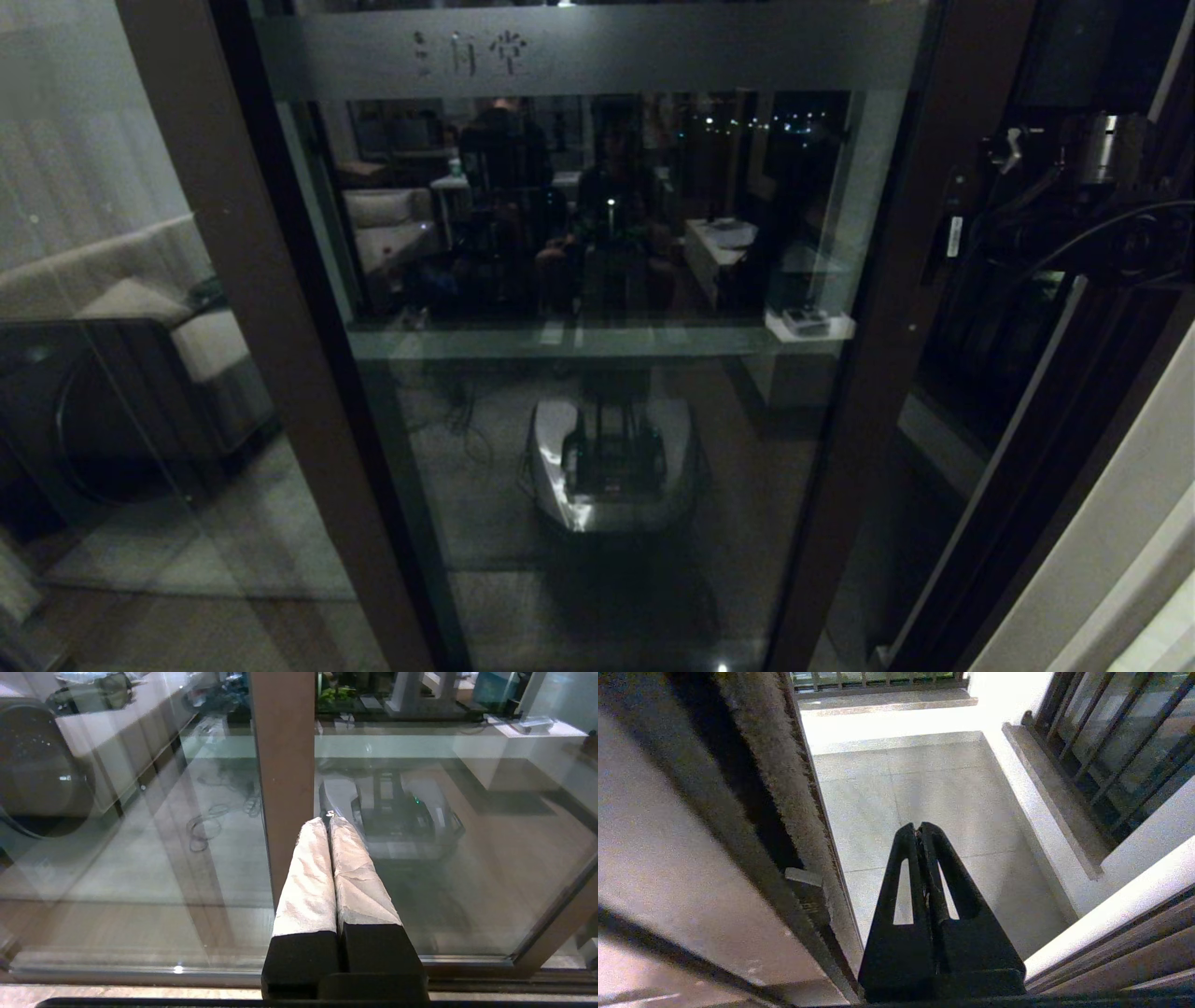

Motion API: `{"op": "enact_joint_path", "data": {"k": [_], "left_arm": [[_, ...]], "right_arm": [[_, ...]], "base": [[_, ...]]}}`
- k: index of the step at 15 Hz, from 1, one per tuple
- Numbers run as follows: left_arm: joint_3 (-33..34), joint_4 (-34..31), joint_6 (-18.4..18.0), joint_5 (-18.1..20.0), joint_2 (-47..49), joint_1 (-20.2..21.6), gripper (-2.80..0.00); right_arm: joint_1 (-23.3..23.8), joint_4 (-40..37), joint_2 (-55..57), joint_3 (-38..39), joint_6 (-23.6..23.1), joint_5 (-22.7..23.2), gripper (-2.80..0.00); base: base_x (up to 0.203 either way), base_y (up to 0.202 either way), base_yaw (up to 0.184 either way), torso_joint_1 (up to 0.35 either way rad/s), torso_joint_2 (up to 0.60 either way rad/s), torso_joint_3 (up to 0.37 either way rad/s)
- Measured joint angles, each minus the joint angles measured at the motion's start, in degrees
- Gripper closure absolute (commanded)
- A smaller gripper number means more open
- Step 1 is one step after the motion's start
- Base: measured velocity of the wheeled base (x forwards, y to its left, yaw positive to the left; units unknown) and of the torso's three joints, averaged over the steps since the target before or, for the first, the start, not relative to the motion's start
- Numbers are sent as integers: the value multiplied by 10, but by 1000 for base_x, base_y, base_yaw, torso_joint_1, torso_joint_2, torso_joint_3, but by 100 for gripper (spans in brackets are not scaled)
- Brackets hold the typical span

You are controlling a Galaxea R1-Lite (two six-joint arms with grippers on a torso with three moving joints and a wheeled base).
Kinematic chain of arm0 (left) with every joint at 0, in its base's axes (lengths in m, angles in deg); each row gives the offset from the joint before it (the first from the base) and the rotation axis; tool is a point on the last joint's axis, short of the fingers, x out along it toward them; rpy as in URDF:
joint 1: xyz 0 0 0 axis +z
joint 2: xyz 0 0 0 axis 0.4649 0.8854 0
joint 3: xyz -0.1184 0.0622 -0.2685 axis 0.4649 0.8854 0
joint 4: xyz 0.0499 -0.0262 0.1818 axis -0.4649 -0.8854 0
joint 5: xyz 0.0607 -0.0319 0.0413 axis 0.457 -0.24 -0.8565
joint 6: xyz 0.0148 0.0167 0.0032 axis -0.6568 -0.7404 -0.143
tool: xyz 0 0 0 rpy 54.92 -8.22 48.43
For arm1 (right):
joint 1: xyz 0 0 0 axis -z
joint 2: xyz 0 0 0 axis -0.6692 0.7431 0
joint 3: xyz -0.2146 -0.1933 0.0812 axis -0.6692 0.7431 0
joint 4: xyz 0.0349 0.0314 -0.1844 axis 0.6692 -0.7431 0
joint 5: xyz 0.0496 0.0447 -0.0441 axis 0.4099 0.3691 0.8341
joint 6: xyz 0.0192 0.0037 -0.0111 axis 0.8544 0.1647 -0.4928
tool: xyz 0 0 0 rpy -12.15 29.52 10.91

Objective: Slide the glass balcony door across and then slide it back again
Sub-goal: Open the slid door

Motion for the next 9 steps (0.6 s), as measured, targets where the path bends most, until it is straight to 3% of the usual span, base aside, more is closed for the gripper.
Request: {"op": "enact_joint_path", "data": {"k": [2,3,4,9], "left_arm": [[0,0,0,0,0,0,0],[0,0,0,0,0,0,0],[0,0,0,0,0,0,0],[0,0,0,0,0,0,0]], "right_arm": [[-5,-14,-9,0,3,-1,0],[-11,62,-15,-6,6,-4,0],[-15,75,-23,0,8,-10,0],[-42,42,-51,33,4,-11,0]], "base": [[0,0,0,0,0,0],[0,0,0,0,0,0],[0,0,0,36,12,2],[0,0,0,0,0,0]]}}
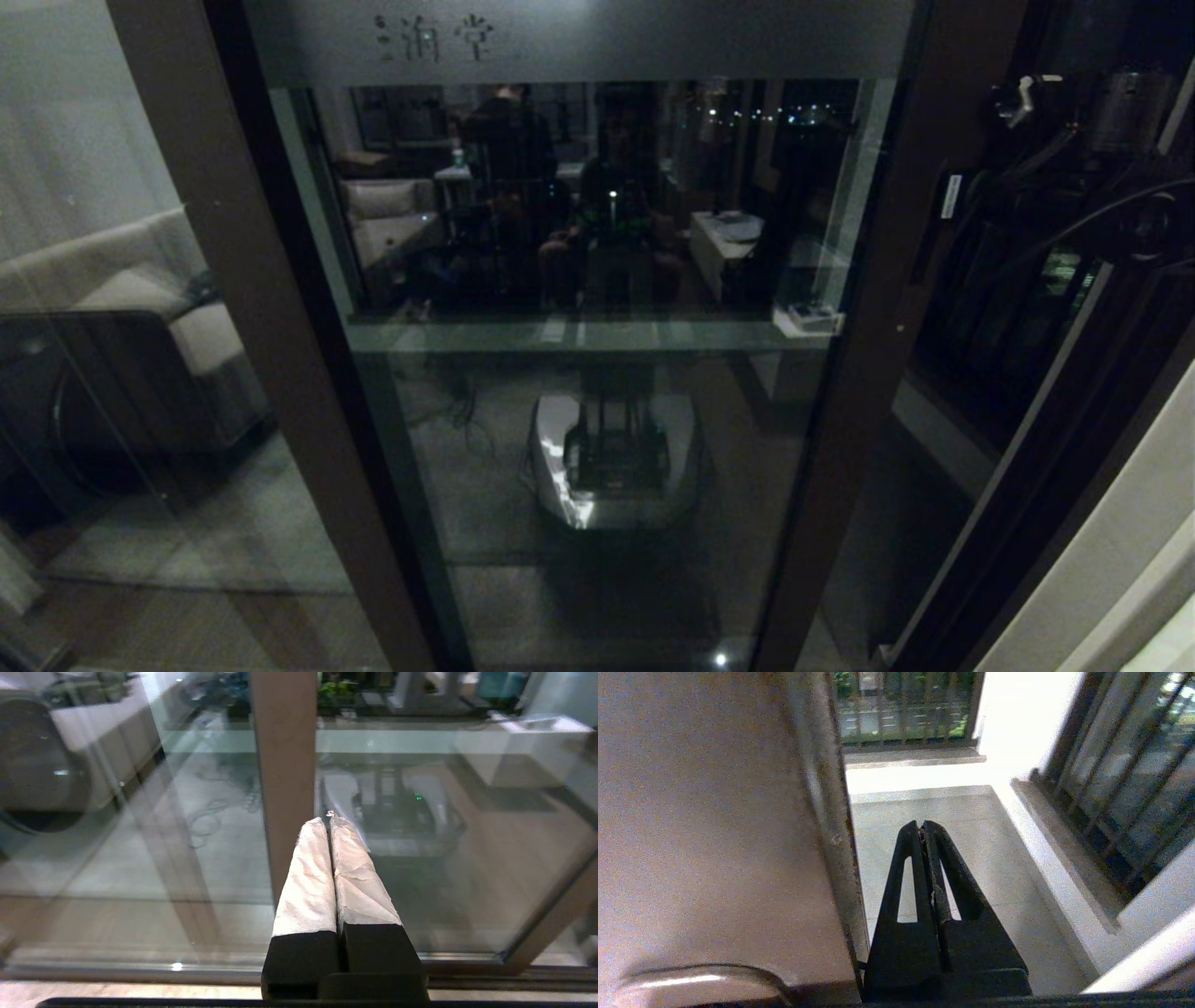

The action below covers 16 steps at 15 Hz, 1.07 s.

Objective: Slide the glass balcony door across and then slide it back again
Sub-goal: Open the slid door

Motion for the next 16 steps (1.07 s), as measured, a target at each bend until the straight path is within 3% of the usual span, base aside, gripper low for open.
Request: {"op": "enact_joint_path", "data": {"k": [8,16], "left_arm": [[0,0,0,0,0,0,0],[0,0,0,0,0,0,0]], "right_arm": [[-15,-10,-23,33,-2,1,0],[-53,50,-53,100,1,-2,0]], "base": [[0,0,0,0,0,0],[0,0,0,0,0,0]]}}
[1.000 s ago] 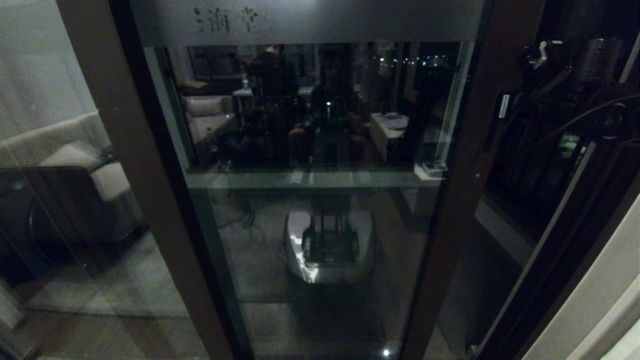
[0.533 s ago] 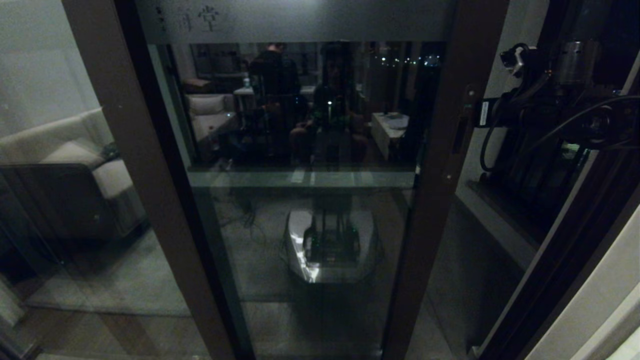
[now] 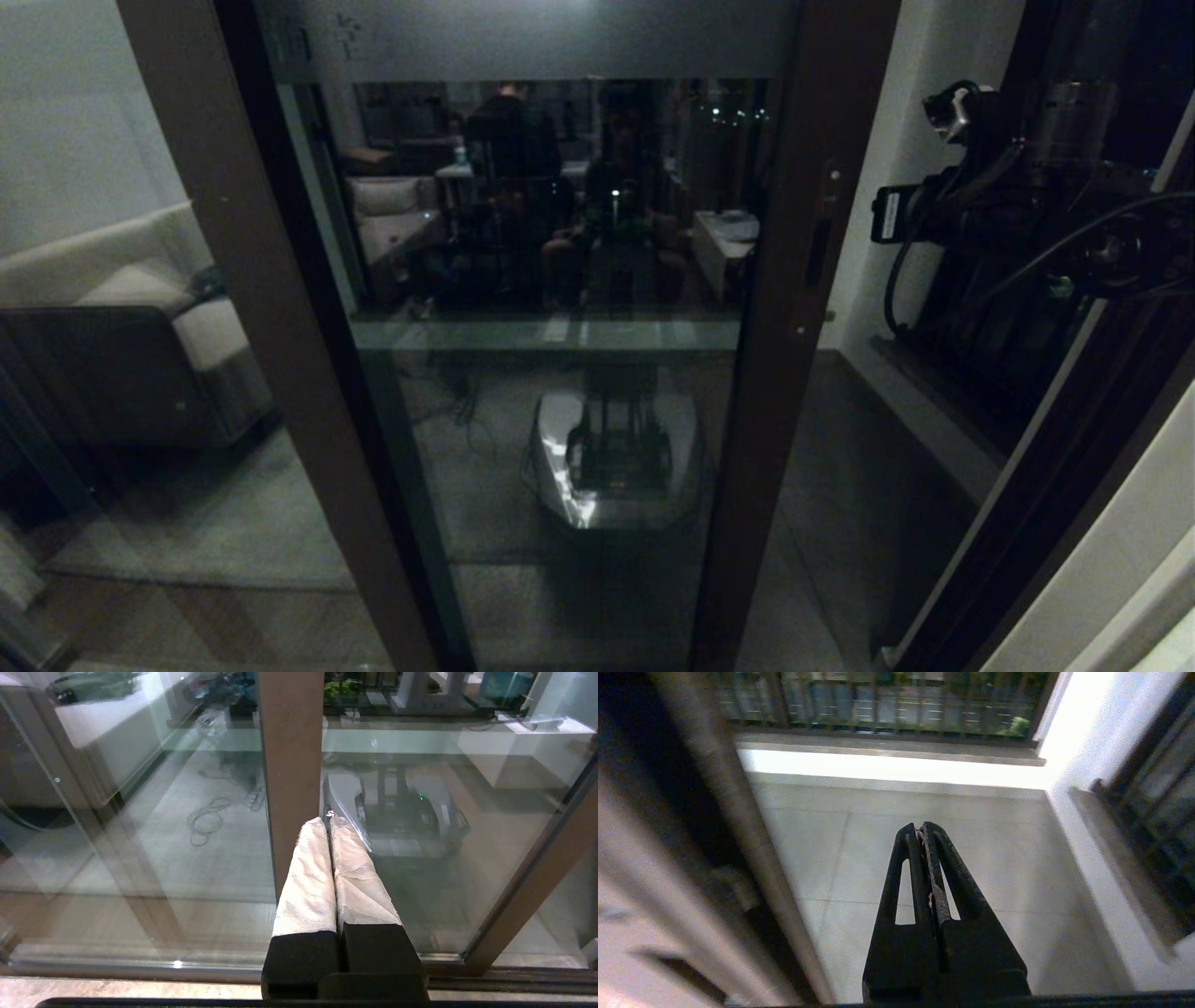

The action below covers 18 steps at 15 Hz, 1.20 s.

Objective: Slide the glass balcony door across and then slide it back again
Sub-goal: Open the slid door

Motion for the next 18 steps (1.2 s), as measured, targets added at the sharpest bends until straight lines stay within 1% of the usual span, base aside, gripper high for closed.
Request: {"op": "enact_joint_path", "data": {"k": [6,14,18], "left_arm": [[0,0,0,0,0,0,0],[0,0,0,0,0,0,0],[0,0,0,0,0,0,0]], "right_arm": [[-43,7,-4,9,8,-2,0],[-75,6,-4,6,7,-16,0],[-85,6,-4,5,7,-16,0]], "base": [[0,0,0,0,0,0],[0,0,0,0,0,0],[0,0,0,0,0,0]]}}
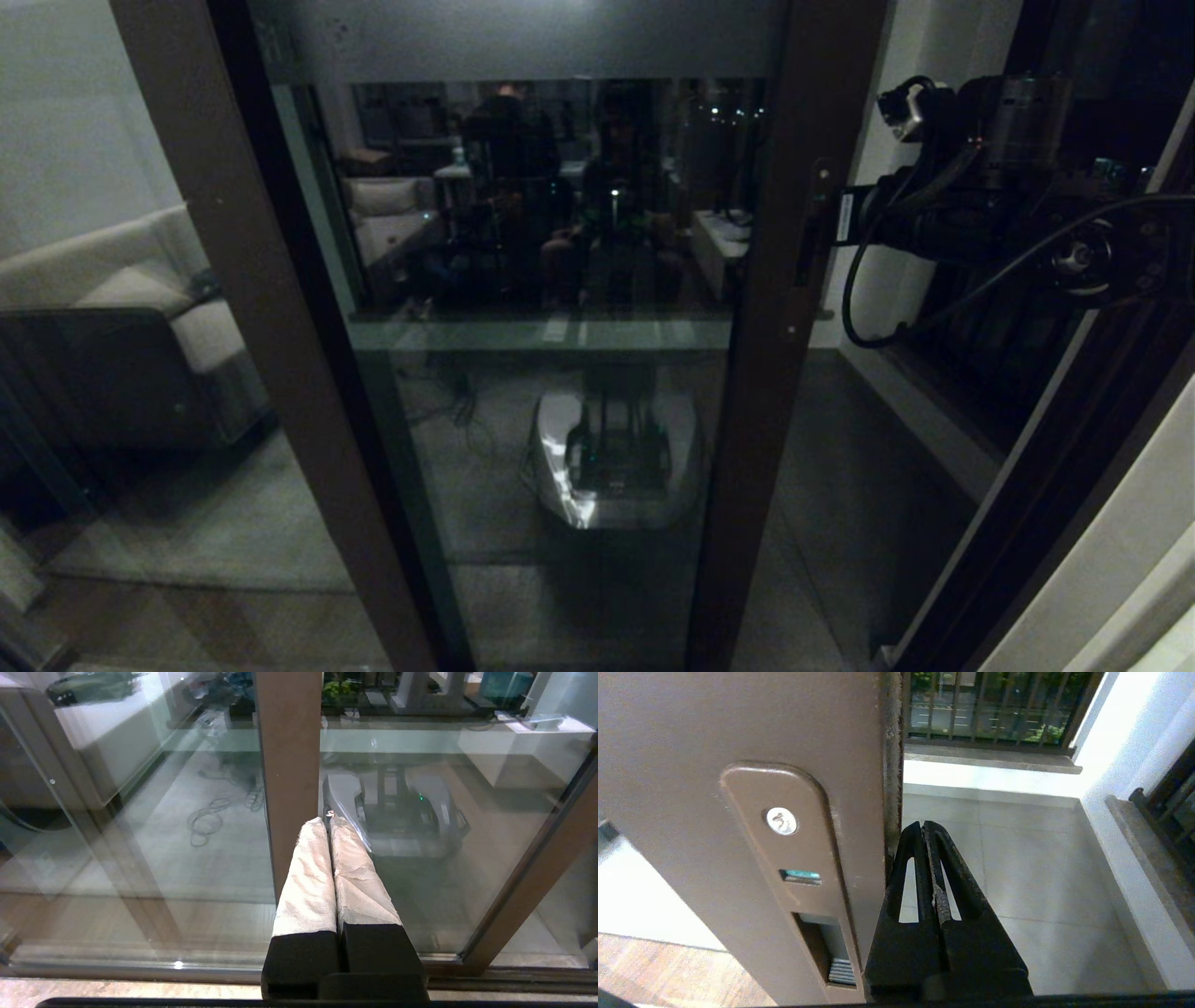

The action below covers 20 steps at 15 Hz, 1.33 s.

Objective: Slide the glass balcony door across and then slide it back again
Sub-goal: Open the slid door

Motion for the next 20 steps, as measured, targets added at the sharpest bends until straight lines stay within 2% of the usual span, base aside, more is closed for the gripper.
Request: {"op": "enact_joint_path", "data": {"k": [8,20], "left_arm": [[0,0,0,0,0,0,0],[0,0,0,0,0,0,0]], "right_arm": [[-14,1,1,-1,0,5,0],[-74,0,33,-32,0,-37,0]], "base": [[0,0,0,0,0,0],[0,0,0,0,0,0]]}}
